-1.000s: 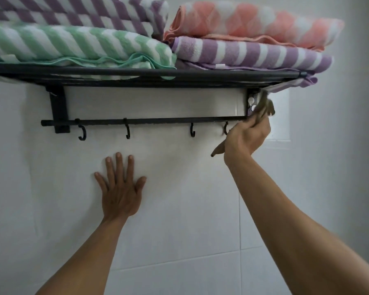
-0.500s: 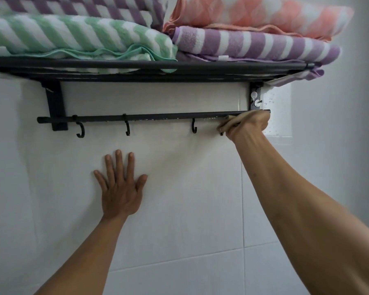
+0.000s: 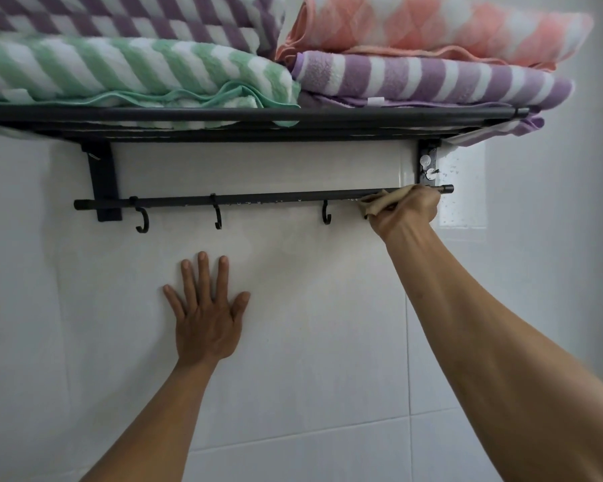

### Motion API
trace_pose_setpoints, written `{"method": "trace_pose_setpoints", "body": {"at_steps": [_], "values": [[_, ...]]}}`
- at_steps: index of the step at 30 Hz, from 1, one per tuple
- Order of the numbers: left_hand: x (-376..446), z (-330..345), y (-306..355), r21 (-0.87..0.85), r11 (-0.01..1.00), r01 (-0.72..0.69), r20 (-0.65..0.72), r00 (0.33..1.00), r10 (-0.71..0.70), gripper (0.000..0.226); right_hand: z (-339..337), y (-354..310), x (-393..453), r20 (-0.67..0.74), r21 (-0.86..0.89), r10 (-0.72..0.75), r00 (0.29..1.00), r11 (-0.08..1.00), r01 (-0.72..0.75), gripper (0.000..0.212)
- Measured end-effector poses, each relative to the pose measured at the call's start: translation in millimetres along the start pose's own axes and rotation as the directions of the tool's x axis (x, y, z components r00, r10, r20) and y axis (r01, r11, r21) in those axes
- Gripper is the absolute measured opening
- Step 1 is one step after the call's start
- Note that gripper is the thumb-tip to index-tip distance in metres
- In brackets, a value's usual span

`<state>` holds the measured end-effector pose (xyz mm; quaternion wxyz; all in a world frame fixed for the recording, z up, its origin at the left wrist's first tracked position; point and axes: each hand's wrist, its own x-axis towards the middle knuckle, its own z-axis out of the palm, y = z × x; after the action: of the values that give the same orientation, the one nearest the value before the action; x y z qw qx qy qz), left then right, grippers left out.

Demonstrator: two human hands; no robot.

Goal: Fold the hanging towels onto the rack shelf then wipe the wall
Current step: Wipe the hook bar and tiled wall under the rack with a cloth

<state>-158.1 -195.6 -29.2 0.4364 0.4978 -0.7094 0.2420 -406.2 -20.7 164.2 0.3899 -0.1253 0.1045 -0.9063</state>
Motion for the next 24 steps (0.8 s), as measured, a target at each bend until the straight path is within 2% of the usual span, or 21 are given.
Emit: {"method": "trace_pose_setpoints", "body": {"at_steps": [2,7,9,12,17,21,24], "values": [[0.4,0.2,-0.4,0.003,1.0,0.002,0.004,1.0,-0.002,0.073,-2.9,1.6,-2.4,-0.022,0.031,0.027,0.999,0.999,-0.026,0.022],[0.4,0.7,-0.7,0.0,1.0,0.004,0.009,1.0,-0.004,0.073,-1.1,-0.2,-24.0,0.013,0.031,0.015,1.0,0.999,-0.015,0.037],[0.3,0.8,-0.7,-0.011,1.0,-0.002,0.002,1.0,0.002,0.073,4.6,5.7,-28.9,0.024,0.011,-0.052,0.998,0.999,0.052,0.046],[0.3,0.5,-0.3,-0.006,1.0,-0.004,-0.004,1.0,0.004,0.073,9.7,19.1,-31.6,0.019,-0.063,-0.116,0.993,0.991,0.117,0.04],[0.7,1.4,-0.6,-0.007,1.0,0.001,-0.001,1.0,-0.001,0.073,-7.9,32.0,-39.9,0.096,0.027,0.116,0.989,0.993,-0.119,0.032],[0.5,0.7,-0.7,-0.007,1.0,0.0,0.003,1.0,0.0,0.072,-9.6,41.4,-39.4,0.103,0.069,0.186,0.977,0.979,-0.193,0.039],[1.1,0.6,-0.2,-0.001,1.0,-0.005,0.001,1.0,0.005,0.073,5.0,42.2,-31.0,0.092,0.114,0.204,0.975,0.97,-0.214,0.03]]}}
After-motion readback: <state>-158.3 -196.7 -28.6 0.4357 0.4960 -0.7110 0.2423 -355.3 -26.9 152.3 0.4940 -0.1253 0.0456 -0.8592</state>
